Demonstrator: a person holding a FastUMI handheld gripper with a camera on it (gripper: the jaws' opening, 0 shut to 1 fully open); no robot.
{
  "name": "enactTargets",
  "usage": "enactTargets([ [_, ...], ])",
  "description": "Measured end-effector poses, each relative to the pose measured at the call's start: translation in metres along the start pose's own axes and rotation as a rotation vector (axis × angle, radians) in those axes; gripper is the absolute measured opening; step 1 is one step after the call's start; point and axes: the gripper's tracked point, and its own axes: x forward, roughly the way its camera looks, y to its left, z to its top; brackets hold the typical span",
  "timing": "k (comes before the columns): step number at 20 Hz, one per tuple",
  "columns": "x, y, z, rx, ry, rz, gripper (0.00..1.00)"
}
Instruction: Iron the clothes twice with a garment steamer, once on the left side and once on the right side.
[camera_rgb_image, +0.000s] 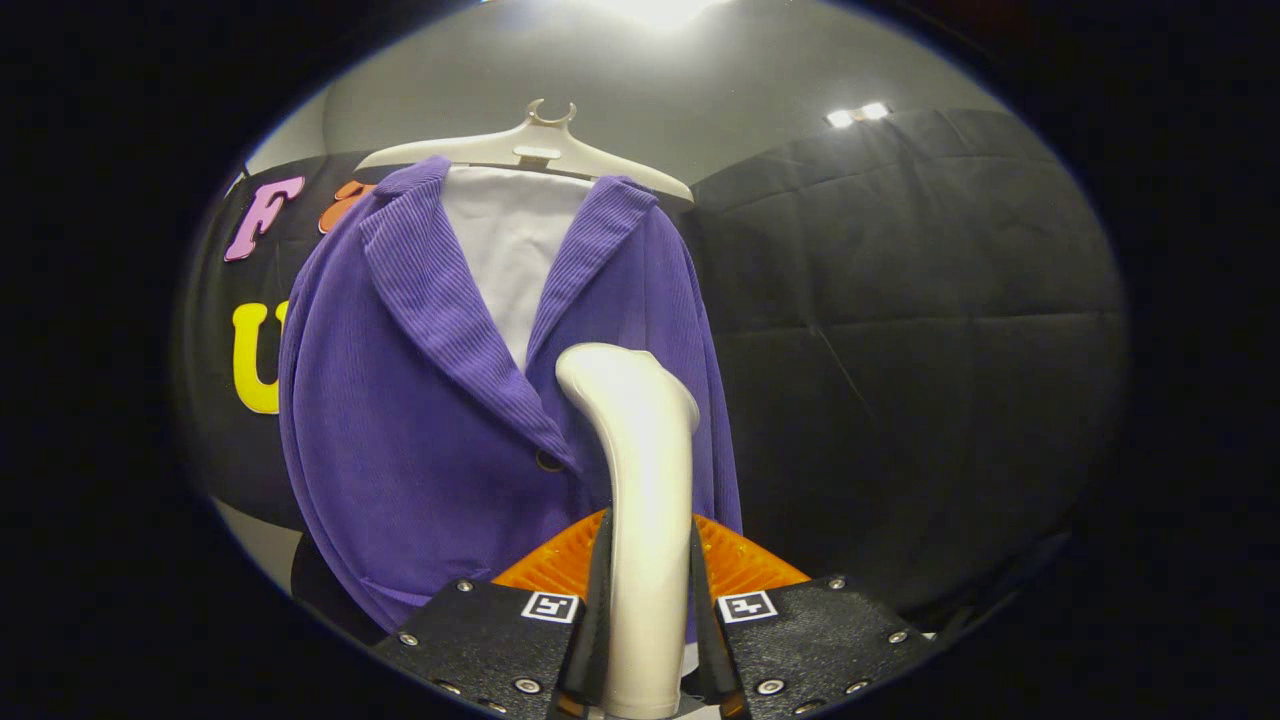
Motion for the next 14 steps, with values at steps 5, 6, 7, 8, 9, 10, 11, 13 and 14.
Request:
enactTargets([
  [5, -0.012, -0.004, -0.042, 0.006, 0.057, -0.012, 0.36],
  [6, -0.015, -0.005, -0.052, 0.007, 0.070, -0.013, 0.36],
  [7, -0.015, -0.005, -0.059, 0.006, 0.083, -0.013, 0.36],
  [8, -0.014, -0.006, -0.067, 0.005, 0.095, -0.015, 0.36],
  [9, -0.016, -0.007, -0.077, 0.001, 0.112, -0.018, 0.36],
  [10, -0.021, -0.010, -0.088, -0.007, 0.121, -0.021, 0.36],
  [11, -0.024, -0.011, -0.097, -0.011, 0.132, -0.023, 0.36],
  [13, -0.025, -0.012, -0.110, -0.011, 0.148, -0.024, 0.36],
  [14, -0.025, -0.013, -0.116, -0.010, 0.155, -0.027, 0.36],
])
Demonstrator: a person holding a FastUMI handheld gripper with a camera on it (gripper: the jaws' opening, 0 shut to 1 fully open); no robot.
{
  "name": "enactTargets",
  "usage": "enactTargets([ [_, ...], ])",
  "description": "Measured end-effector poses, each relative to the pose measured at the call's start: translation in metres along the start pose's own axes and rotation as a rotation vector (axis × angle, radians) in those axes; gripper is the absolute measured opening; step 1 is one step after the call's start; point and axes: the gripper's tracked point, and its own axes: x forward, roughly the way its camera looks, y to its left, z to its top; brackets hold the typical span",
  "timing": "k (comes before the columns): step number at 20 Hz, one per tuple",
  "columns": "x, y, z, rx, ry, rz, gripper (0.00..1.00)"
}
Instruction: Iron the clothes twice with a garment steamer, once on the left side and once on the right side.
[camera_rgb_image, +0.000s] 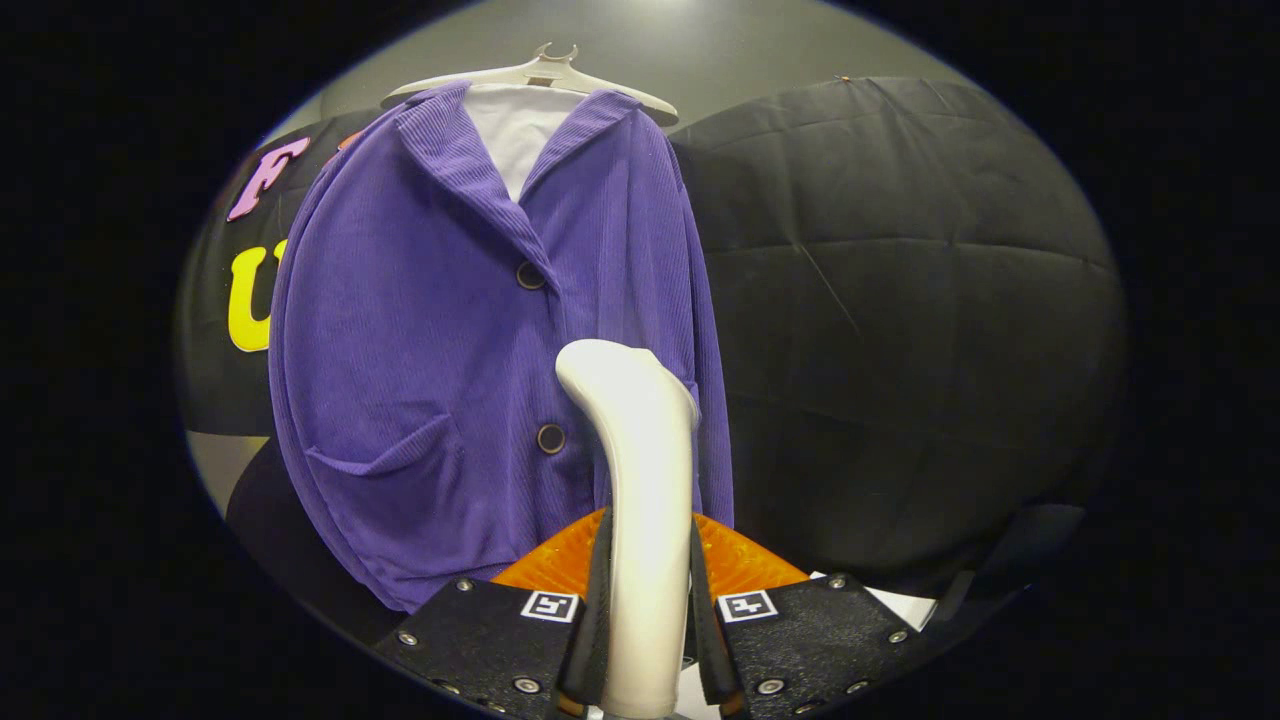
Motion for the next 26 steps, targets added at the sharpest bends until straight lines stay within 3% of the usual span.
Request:
enactTargets([
  [11, 0.005, -0.004, -0.098, -0.008, 0.160, 0.024, 0.36],
  [16, -0.025, -0.001, -0.139, -0.009, 0.212, 0.061, 0.36],
  [26, -0.156, -0.010, -0.088, -0.029, 0.066, 0.176, 0.36],
])
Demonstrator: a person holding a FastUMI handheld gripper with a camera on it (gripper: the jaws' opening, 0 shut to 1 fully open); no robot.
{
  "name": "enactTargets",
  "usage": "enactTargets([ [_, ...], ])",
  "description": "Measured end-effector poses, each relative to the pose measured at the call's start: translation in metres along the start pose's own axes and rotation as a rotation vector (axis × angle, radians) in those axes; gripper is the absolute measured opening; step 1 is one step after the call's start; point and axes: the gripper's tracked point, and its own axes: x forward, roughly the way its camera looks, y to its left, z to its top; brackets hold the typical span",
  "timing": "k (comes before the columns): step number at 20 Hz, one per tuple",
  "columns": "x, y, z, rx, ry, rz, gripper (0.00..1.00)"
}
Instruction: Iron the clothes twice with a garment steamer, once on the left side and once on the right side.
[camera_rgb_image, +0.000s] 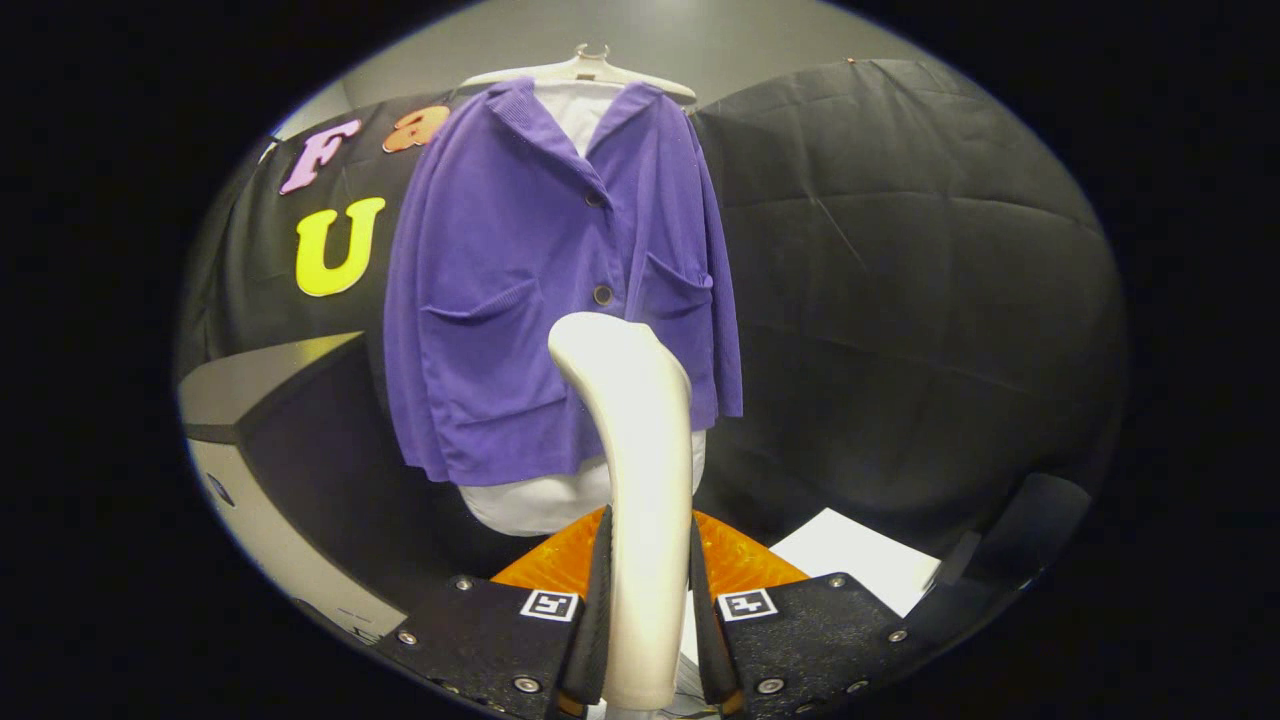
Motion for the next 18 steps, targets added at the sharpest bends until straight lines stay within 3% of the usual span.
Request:
enactTargets([
  [9, -0.122, 0.031, 0.046, -0.052, -0.124, 0.087, 0.36],
  [18, -0.195, 0.081, 0.029, -0.091, -0.141, 0.142, 0.36],
])
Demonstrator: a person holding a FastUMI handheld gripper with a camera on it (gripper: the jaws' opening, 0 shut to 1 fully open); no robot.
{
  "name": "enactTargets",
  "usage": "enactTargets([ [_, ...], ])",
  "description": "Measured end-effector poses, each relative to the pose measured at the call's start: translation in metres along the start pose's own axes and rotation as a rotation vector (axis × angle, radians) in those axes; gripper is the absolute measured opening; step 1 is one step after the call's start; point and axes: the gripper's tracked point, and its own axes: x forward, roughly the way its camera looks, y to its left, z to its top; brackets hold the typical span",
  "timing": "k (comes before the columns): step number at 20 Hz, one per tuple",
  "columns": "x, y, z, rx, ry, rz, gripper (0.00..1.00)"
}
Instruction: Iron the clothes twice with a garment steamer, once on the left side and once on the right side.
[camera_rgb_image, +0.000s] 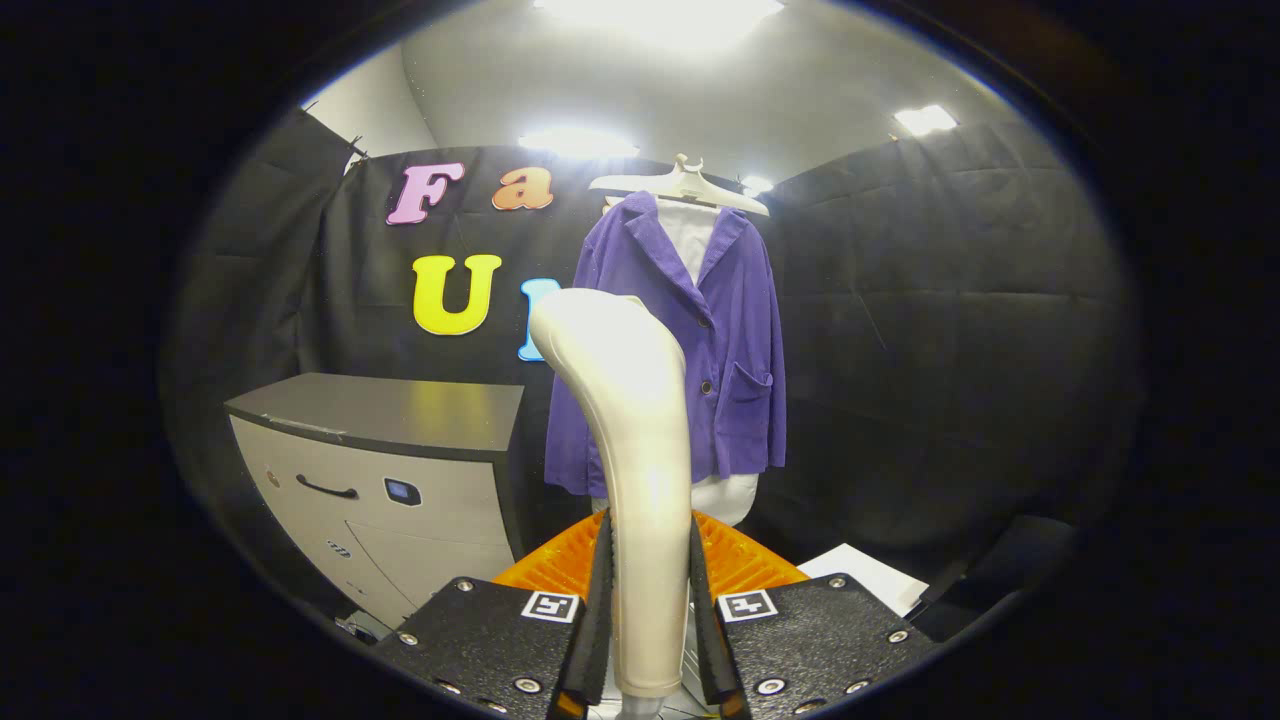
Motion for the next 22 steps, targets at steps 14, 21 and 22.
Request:
enactTargets([
  [14, -0.069, 0.056, -0.011, -0.028, 0.004, 0.055, 0.36],
  [21, -0.078, 0.055, -0.006, -0.013, -0.017, 0.061, 0.36],
  [22, -0.079, 0.055, -0.004, -0.013, -0.019, 0.063, 0.36],
])
